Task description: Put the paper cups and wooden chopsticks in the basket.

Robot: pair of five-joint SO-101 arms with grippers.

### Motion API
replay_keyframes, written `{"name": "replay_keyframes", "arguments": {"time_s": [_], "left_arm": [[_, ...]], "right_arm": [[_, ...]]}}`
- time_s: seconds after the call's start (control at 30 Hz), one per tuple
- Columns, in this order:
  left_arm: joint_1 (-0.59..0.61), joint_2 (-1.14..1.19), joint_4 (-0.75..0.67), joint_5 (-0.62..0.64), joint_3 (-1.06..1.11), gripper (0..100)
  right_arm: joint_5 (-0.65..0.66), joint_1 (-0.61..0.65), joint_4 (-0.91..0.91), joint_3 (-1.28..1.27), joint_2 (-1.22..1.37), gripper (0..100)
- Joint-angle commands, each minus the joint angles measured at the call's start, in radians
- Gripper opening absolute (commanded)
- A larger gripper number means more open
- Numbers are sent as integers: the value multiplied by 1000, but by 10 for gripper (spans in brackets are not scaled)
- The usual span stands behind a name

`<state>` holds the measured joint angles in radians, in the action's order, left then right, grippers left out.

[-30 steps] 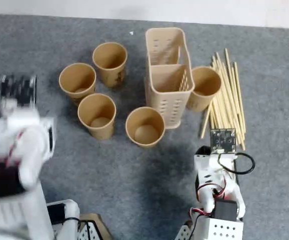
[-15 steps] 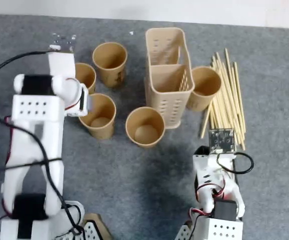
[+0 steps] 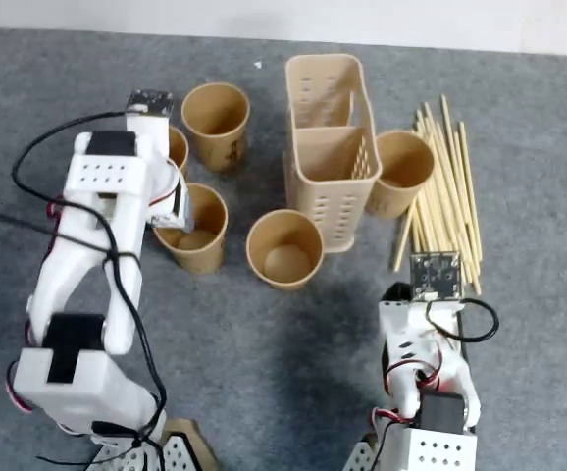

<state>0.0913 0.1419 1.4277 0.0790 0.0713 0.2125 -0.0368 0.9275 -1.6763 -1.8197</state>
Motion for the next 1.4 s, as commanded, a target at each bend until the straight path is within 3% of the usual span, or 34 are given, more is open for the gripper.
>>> {"name": "replay_keyframes", "arguments": {"time_s": [0.0,0.07,0.23,0.57,0.7,1.0,1.1,1.27,1.37], "left_arm": [[4,8,-31,6,-41,91],[4,8,-43,6,-42,1],[1,8,-32,6,-81,5],[1,8,311,3,-386,4],[-1,-38,341,3,-475,4],[-179,-374,339,2,-572,4],[-222,-430,245,0,-670,4],[-237,-364,-114,5,-673,4],[-285,-259,-242,6,-651,4]], "right_arm": [[-8,13,-24,-38,-13,10],[-8,13,-24,-38,-13,10],[-8,13,-24,-38,-13,10],[-8,58,-24,-38,-13,10],[-8,58,-24,-38,-13,10],[-8,61,-24,-39,-13,10],[-8,61,-24,-39,-13,10],[-8,62,-21,-39,-13,10],[-8,96,-18,-44,-12,10]]}}
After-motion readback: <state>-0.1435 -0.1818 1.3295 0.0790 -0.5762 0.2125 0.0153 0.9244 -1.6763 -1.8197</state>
